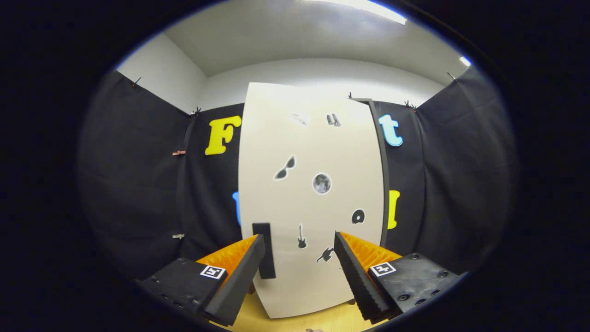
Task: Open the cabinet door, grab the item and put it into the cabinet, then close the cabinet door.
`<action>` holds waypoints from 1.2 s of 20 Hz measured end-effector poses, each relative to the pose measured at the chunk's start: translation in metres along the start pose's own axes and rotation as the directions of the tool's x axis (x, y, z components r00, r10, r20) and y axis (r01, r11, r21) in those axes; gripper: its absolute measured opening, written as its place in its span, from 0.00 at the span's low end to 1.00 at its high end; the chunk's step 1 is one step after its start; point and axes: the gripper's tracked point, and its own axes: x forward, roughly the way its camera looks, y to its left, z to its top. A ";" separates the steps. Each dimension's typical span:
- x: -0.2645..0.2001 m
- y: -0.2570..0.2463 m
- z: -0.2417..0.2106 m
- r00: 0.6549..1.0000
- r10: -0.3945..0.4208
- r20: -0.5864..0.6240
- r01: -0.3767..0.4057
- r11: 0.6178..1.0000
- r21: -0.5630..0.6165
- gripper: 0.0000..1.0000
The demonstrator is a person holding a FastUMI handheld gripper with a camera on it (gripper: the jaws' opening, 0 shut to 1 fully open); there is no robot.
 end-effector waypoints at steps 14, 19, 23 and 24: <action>-0.011 -0.022 -0.023 0.996 -0.001 -0.088 -0.005 0.998 -0.061 0.98; 0.000 -0.006 -0.031 0.994 0.033 -0.107 -0.042 0.996 -0.081 0.98; 0.001 -0.001 -0.032 0.993 0.042 -0.109 -0.051 0.995 -0.082 0.98; 0.002 -0.002 -0.032 0.993 0.041 -0.109 -0.050 0.995 -0.082 0.98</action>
